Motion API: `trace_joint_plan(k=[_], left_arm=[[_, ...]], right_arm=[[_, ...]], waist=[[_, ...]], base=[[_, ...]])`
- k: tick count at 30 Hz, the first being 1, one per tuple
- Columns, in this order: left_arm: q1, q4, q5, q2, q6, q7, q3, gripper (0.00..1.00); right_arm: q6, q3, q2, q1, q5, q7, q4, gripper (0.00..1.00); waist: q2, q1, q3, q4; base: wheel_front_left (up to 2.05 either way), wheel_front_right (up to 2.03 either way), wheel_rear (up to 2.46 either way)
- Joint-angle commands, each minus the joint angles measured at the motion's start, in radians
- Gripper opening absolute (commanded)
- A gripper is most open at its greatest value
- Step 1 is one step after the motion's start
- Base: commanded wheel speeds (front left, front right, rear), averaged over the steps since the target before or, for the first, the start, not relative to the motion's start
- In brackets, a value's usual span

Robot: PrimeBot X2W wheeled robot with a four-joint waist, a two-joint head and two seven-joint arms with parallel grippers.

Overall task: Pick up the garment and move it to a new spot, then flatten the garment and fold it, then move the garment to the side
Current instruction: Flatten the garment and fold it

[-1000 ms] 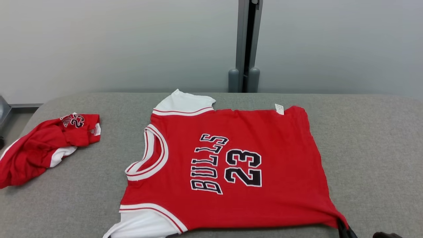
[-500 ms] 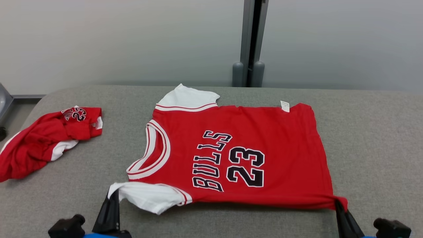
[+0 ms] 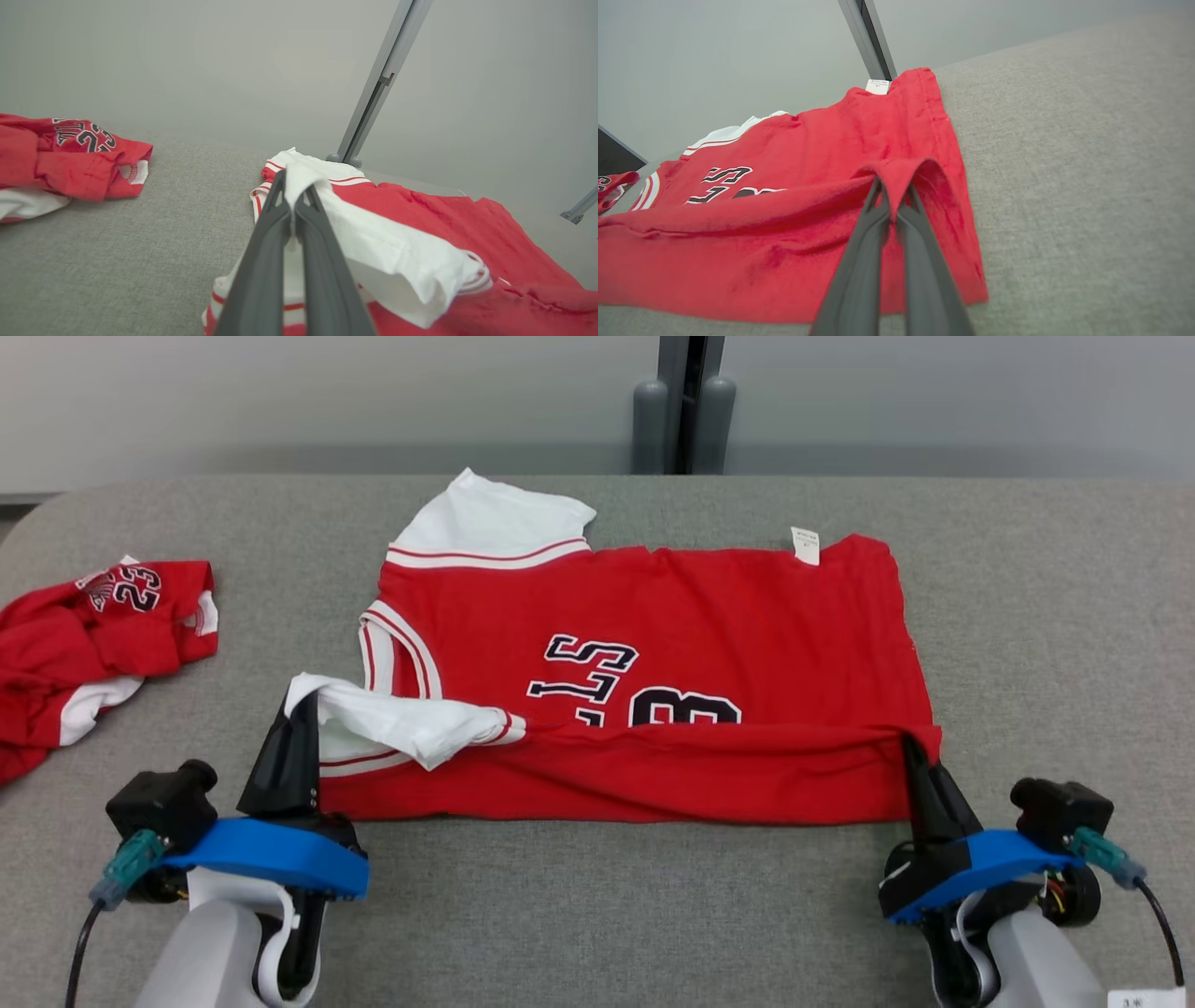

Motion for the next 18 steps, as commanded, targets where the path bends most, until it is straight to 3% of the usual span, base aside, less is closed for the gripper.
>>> trace_joint_plan(k=[1,8,9,10,11,18], left_arm=[[-0.052,0.018,-0.014,0.013,0.003,-0.004,-0.01,0.0],[-0.115,0.071,-0.023,0.028,0.003,-0.004,-0.023,0.0],[-0.121,0.083,-0.023,0.032,0.003,-0.004,-0.026,0.0],[-0.126,0.093,-0.023,0.035,0.003,-0.004,-0.028,0.27],[-0.13,0.101,-0.019,0.039,0.003,-0.004,-0.024,1.0],[-0.05,0.061,0.068,0.017,0.003,-0.004,0.07,1.0]], right_arm=[[0.0,0.002,-0.001,-0.051,0.005,-0.003,0.026,0.0],[0.0,-0.017,-0.001,-0.132,-0.024,-0.003,0.067,0.0],[0.0,-0.023,-0.001,-0.142,-0.038,-0.003,0.064,0.35],[0.0,-0.028,-0.001,-0.149,-0.051,-0.003,0.06,1.0],[0.0,-0.044,-0.001,-0.151,-0.074,-0.003,0.061,1.0],[0.0,-0.108,-0.001,-0.066,-0.233,-0.003,-0.048,1.0]], waist=[[0.0,-0.0002,0.035,0.011],[0.0,-0.0002,0.074,0.01],[0.0,-0.0002,0.076,0.008],[0.0,-0.0002,0.077,0.007],[0.0,-0.0002,0.078,0.006],[0.0,-0.0002,0.037,0.006]], base=[[0.0,0.0,0.0],[0.0,0.0,0.0],[0.0,0.0,0.0],[0.0,0.0,0.0],[0.0,0.0,0.0],[0.0,0.0,0.0]])
